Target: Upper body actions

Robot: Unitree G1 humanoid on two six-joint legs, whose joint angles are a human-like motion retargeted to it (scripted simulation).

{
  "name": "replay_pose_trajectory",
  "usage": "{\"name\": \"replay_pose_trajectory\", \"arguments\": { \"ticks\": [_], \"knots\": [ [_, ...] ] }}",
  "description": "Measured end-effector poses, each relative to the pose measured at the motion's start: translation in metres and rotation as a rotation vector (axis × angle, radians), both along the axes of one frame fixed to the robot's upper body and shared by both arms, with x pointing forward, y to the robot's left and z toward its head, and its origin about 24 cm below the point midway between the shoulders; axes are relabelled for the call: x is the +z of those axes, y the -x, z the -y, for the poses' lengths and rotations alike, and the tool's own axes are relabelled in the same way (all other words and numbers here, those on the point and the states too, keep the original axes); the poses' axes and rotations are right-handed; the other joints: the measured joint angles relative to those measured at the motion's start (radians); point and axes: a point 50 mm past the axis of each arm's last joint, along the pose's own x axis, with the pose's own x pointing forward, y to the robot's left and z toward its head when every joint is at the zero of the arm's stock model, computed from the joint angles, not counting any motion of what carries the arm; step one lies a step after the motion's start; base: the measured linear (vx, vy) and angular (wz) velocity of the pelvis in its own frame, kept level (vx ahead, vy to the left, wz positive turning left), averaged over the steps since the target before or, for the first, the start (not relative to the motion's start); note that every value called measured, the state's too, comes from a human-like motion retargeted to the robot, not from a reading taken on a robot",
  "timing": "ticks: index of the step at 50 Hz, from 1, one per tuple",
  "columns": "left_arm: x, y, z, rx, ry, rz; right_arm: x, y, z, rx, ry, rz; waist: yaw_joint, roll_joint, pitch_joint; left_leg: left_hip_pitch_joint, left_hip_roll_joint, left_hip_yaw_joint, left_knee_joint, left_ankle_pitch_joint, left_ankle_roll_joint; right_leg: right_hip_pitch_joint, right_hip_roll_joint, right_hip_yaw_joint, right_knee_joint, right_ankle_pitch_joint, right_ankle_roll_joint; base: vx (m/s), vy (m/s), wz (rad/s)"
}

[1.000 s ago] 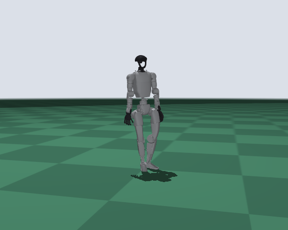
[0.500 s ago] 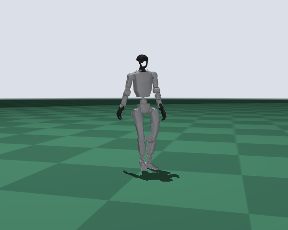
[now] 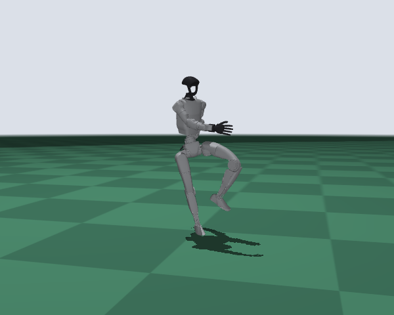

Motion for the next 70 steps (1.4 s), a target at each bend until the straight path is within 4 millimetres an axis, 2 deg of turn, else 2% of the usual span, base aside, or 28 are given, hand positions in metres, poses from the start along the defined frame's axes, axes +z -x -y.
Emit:
{"name": "replay_pose_trajectory", "arguments": {
  "ticks": [5, 7, 10, 12, 14, 16, 18, 20, 22, 25, 28, 30, 35, 37, 39, 40, 41, 43, 45, 48, 51, 53, 55, 57, 60, 63, 66, 70],
  "knots": [
    [-0.028, -0.083, 0.002, -0.208, -0.055, 0.179, -0.128, 0.059, 0.011, -0.026, 0.09, -0.41, -0.171, -0.053, -0.142, 0.516, -0.295, 0.086, -0.581, 0.095, -0.048, -0.01, -0.042, -0.1, -0.003, -0.055, 0.053, 0.14, 0.12, 1.47],
    [-0.034, -0.114, 0.004, -0.311, -0.116, 0.214, -0.196, 0.121, 0.015, -0.032, 0.167, -0.657, -0.278, -0.06, -0.207, 0.748, -0.486, 0.047, -0.957, 0.141, -0.089, 0.006, -0.05, -0.175, 0.033, -0.097, 0.069, 0.4, 0.3, 1.44],
    [-0.037, -0.17, 0.011, -0.551, -0.169, 0.291, -0.277, 0.258, 0.033, -0.141, 0.217, -1.098, -0.466, -0.021, -0.299, 1.042, -0.652, 0.035, -1.531, -0.043, -0.112, 0.003, 0.004, -0.345, 0.16, -0.081, 0.045, 0.37, 0.36, 1.72],
    [-0.029, -0.263, 0.017, -0.733, -0.183, 0.528, -0.295, 0.321, 0.052, -0.284, 0.184, -1.275, -0.614, 0.052, -0.232, 1.045, -0.577, -0.121, -1.608, 0.024, -0.121, -0.14, -0.043, -0.49, 0.493, 0.258, -0.004, -0.45, 0.32, 2.35],
    [0.014, -0.381, 0.029, -0.851, -0.276, 0.866, -0.3, 0.358, 0.082, -0.44, 0.204, -1.369, -0.719, 0.103, -0.139, 1.0, -0.518, -0.218, -1.6, 0.041, -0.136, -0.479, -0.076, -0.389, 1.009, 0.222, -0.081, -0.79, 0.53, 1.03],
    [0.092, -0.481, 0.048, -0.904, -0.44, 1.24, -0.298, 0.404, 0.113, -0.575, 0.303, -1.508, -0.735, 0.11, -0.035, 1.0, -0.547, -0.178, -1.606, 0.04, -0.095, -0.724, -0.199, -0.348, 1.394, 0.093, -0.111, -0.66, 0.78, 0.06],
    [0.182, -0.543, 0.053, -0.878, -0.642, 1.543, -0.288, 0.456, 0.138, -0.622, 0.439, -1.743, -0.848, 0.132, 0.06, 0.967, -0.516, -0.234, -1.573, 0.038, -0.077, -0.924, -0.271, -0.375, 1.601, 0.046, -0.111, -0.51, 0.64, 1.59],
    [0.248, -0.569, 0.048, -0.781, -0.807, 1.739, -0.263, 0.514, 0.16, -0.606, 0.604, -2.038, -0.936, 0.159, 0.104, 0.923, -0.471, -0.263, -1.541, 0.034, -0.069, -1.086, -0.238, -0.414, 1.647, 0.033, -0.11, -0.18, 0.23, 0.64],
    [0.279, -0.575, 0.055, -0.692, -0.847, 1.846, -0.228, 0.574, 0.173, -0.627, 0.701, -2.294, -0.962, 0.194, 0.092, 0.91, -0.439, -0.262, -1.532, 0.026, -0.067, -1.183, -0.186, -0.459, 1.602, 0.045, -0.11, 0.25, 0.0, -0.09],
    [0.289, -0.574, 0.077, -0.654, -0.781, 1.931, -0.187, 0.64, 0.165, -0.743, 0.707, -2.497, -0.911, 0.222, 0.015, 0.927, -0.444, -0.21, -1.546, 0.008, -0.059, -1.19, -0.211, -0.489, 1.562, 0.001, -0.111, 0.43, -0.03, -0.47],
    [0.269, -0.568, 0.092, -0.706, -0.732, 1.92, -0.184, 0.659, 0.141, -0.881, 0.602, -2.46, -0.826, 0.177, -0.036, 0.975, -0.503, -0.217, -1.558, -0.009, -0.061, -1.022, -0.233, -0.479, 1.498, 0.02, -0.11, 0.25, -0.26, -0.49],
    [0.244, -0.561, 0.093, -0.725, -0.702, 1.845, -0.188, 0.658, 0.133, -0.925, 0.535, -2.442, -0.808, 0.165, -0.082, 0.982, -0.537, -0.25, -1.574, -0.011, -0.067, -0.876, -0.256, -0.481, 1.436, 0.026, -0.112, 0.24, -0.35, -0.37],
    [0.089, -0.472, 0.067, -0.675, -0.593, 1.333, -0.229, 0.605, 0.127, -0.879, 0.342, -2.308, -0.691, 0.126, -0.191, 1.063, -0.555, -0.131, -1.608, -0.037, -0.113, -0.368, -0.068, -0.397, 0.864, 0.137, -0.085, 0.28, -0.24, -0.93],
    [0.025, -0.393, 0.054, -0.562, -0.597, 1.023, -0.252, 0.559, 0.133, -0.748, 0.379, -2.196, -0.717, 0.119, -0.262, 1.047, -0.574, -0.125, -1.58, -0.057, -0.12, -0.164, 0.037, -0.31, 0.487, 0.134, -0.024, 0.44, -0.11, 0.28],
    [-0.022, -0.286, 0.044, -0.515, -0.525, 0.636, -0.272, 0.503, 0.135, -0.589, 0.403, -2.07, -0.725, 0.089, -0.333, 1.019, -0.622, -0.11, -1.502, -0.038, -0.125, -0.006, 0.053, -0.343, 0.187, -0.095, 0.062, 0.53, -0.12, 0.01],
    [-0.034, -0.224, 0.04, -0.513, -0.461, 0.422, -0.281, 0.474, 0.132, -0.501, 0.401, -2.007, -0.702, 0.073, -0.375, 1.001, -0.635, -0.077, -1.446, 0.007, -0.137, 0.042, 0.008, -0.456, 0.084, -0.155, 0.061, 0.37, -0.17, -1.59],
    [-0.035, -0.173, 0.031, -0.527, -0.392, 0.225, -0.29, 0.429, 0.121, -0.393, 0.362, -1.931, -0.62, 0.036, -0.4, 0.931, -0.567, 0.044, -1.261, 0.128, -0.157, 0.014, -0.022, -0.299, 0.057, -0.147, 0.067, 0.13, -0.17, -2.5],
    [-0.025, -0.097, 0.018, -0.53, -0.319, -0.07, -0.293, 0.323, 0.092, -0.206, 0.258, -1.682, -0.472, 0.036, -0.411, 0.61, -0.302, 0.081, -0.746, 0.337, -0.113, -0.068, -0.001, -0.115, 0.031, -0.123, 0.057, -0.25, -0.26, -2.59],
    [-0.009, -0.039, -0.003, -0.481, -0.358, -0.205, -0.266, 0.217, 0.052, -0.011, 0.149, -1.35, -0.347, 0.034, -0.333, 0.341, -0.163, -0.026, -0.333, 0.27, -0.014, -0.073, 0.06, -0.029, 0.012, -0.075, 0.012, -0.24, -0.46, -1.67],
    [0.003, -0.002, -0.005, -0.272, -0.276, -0.265, -0.156, 0.076, 0.005, 0.216, 0.183, -0.789, -0.246, 0.056, -0.141, 0.021, 0.081, -0.168, 0.023, 0.132, 0.031, -0.017, 0.11, -0.016, 0.014, -0.06, -0.028, -0.55, -0.43, -1.41],
    [0.012, 0.017, -0.007, -0.137, -0.238, -0.275, -0.044, 0.01, 0.003, 0.17, 0.245, -0.298, -0.049, 0.042, -0.005, -0.146, 0.106, -0.115, 0.13, 0.013, 0.075, 0.007, 0.073, 0.086, 0.034, -0.041, -0.039, -0.33, -0.21, -1.69],
    [0.02, 0.034, -0.011, -0.036, -0.258, -0.275, 0.008, -0.005, 0.006, 0.115, 0.245, -0.076, 0.033, -0.001, 0.015, -0.228, 0.071, -0.041, 0.129, -0.025, 0.08, -0.014, 0.026, 0.109, 0.039, -0.036, -0.041, 0.13, 0.03, -0.61],
    [0.036, 0.058, -0.015, 0.051, -0.314, -0.356, 0.028, -0.007, 0.01, 0.08, 0.214, 0.03, 0.084, -0.049, -0.019, -0.267, 0.049, 0.027, 0.113, -0.057, 0.08, -0.038, -0.014, 0.122, 0.044, -0.036, -0.036, 0.4, 0.18, 0.13],
    [0.041, 0.066, -0.008, 0.145, -0.361, -0.409, 0.031, -0.004, 0.002, 0.1, 0.2, 0.08, 0.065, -0.078, -0.072, -0.278, 0.033, 0.068, 0.09, -0.068, 0.078, -0.056, -0.016, 0.106, 0.034, -0.034, -0.029, 0.27, 0.22, 0.78],
    [0.019, 0.039, 0.008, 0.237, -0.373, -0.299, 0.021, 0.001, -0.009, 0.134, 0.219, 0.084, -0.044, -0.083, -0.146, -0.224, 0.002, 0.084, 0.029, -0.05, 0.053, -0.081, 0.011, 0.058, -0.003, -0.031, -0.016, -0.06, 0.08, 1.37],
    [-0.006, -0.007, 0.015, 0.19, -0.312, -0.111, -0.03, 0.016, -0.008, 0.169, 0.301, -0.054, -0.142, -0.054, -0.23, -0.067, 0.019, 0.057, -0.065, -0.021, 0.005, -0.1, 0.06, 0.002, -0.027, -0.042, -0.011, -0.03, 0.08, 1.29],
    [-0.026, -0.066, 0.011, -0.008, -0.328, 0.058, -0.117, 0.055, 0.007, 0.17, 0.391, -0.352, -0.242, -0.033, -0.301, 0.211, -0.126, 0.062, -0.369, 0.053, -0.04, -0.1, 0.059, -0.087, -0.026, -0.076, 0.013, 0.06, 0.18, 1.39],
    [-0.039, -0.159, 0.01, -0.335, -0.416, 0.337, -0.243, 0.184, 0.043, 0.083, 0.452, -0.91, -0.407, -0.035, -0.334, 0.691, -0.566, -0.122, -1.139, 0.126, -0.154, -0.057, 0.014, -0.252, 0.067, -0.17, 0.047, 0.21, 0.25, 1.57]
  ]
}}
